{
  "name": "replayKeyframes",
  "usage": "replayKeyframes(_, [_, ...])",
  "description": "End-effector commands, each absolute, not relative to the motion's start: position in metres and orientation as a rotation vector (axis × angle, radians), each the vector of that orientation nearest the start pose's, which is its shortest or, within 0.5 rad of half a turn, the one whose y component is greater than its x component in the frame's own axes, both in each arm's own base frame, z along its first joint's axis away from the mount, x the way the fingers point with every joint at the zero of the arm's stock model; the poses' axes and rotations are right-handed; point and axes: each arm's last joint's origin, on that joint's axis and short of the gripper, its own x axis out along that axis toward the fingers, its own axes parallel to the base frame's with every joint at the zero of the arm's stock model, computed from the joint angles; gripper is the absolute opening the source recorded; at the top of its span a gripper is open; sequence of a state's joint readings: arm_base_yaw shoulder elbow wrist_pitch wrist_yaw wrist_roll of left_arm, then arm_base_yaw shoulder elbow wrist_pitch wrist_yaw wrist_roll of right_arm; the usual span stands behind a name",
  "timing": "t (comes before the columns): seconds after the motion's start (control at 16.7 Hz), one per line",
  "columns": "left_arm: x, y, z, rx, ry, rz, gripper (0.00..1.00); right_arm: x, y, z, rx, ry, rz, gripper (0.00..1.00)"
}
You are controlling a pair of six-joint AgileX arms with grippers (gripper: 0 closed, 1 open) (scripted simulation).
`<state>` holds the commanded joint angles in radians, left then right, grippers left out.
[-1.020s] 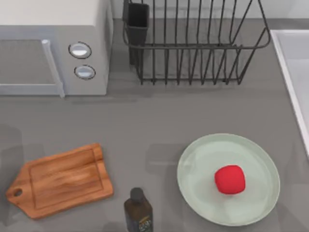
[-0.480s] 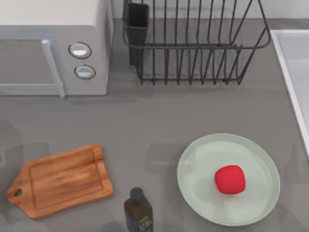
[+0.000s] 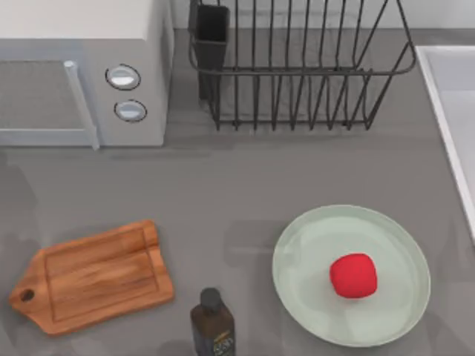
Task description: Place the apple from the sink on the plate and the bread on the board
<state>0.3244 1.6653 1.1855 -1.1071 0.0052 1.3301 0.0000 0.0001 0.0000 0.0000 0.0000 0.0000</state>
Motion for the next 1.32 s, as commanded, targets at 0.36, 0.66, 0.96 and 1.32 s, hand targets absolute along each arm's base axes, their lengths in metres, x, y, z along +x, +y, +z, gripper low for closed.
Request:
replayKeyframes(0.36, [0.278,0.096,0.212,0.777,1.424,-0.785,0.00,0.106,-0.001,0.160,0.000,0.000,0.000,1.00])
replayKeyframes(0.66, [0.278,0.085,0.211,0.695,1.450,-0.696,0.00,0.106,-0.001,0.160,0.000,0.000,0.000,1.00])
replayKeyframes(0.96, [0.280,0.059,0.209,0.460,1.506,-0.457,0.00,0.106,-0.001,0.160,0.000,0.000,0.000,1.00])
replayKeyframes(1.32, [0.280,0.018,0.203,0.032,1.548,-0.043,0.00,0.106,-0.001,0.160,0.000,0.000,0.000,1.00])
